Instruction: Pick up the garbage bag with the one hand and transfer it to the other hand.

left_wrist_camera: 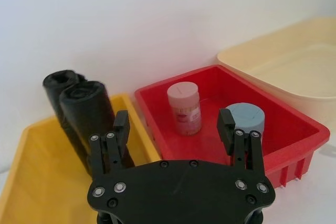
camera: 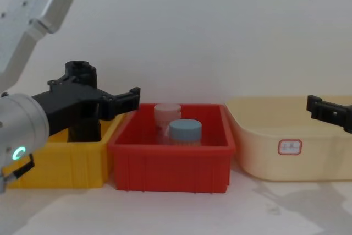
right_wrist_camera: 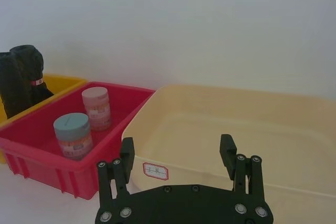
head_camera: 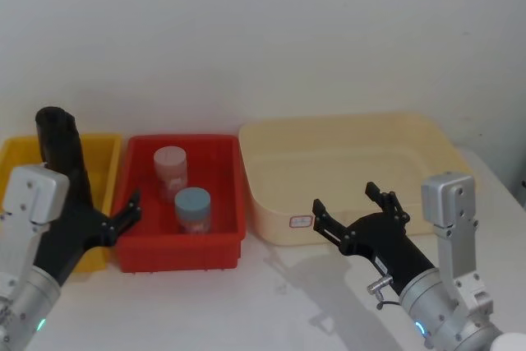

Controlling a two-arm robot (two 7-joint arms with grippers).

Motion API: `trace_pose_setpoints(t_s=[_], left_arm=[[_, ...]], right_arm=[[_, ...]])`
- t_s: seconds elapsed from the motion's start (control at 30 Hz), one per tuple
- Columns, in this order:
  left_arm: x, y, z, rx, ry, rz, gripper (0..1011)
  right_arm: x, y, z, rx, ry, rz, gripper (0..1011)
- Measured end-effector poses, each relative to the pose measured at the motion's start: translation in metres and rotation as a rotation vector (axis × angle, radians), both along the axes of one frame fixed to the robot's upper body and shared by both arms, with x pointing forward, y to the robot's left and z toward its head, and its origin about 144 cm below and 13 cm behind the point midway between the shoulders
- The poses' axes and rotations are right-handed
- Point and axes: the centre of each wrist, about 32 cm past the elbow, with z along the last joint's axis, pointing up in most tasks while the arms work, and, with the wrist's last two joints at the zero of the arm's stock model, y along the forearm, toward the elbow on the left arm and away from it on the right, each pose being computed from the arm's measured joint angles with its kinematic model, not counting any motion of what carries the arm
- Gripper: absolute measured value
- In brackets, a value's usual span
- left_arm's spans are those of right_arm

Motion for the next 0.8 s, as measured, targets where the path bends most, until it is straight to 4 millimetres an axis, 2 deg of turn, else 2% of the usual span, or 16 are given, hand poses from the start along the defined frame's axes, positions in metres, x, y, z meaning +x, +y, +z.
trace_pose_setpoints(t_s=[0.4,0.8], left_arm=[[-0.006,0.025,0.009,-0.085,0.04,0.08,1001],[0.006,0.035,0.016,-0.121,0.058,0.122,1001]], right_arm=[[0.0,0.0,0.0,0.0,0.0,0.0,1001],[0.0,0.0,0.0,0.0,0.0,0.0,1001]])
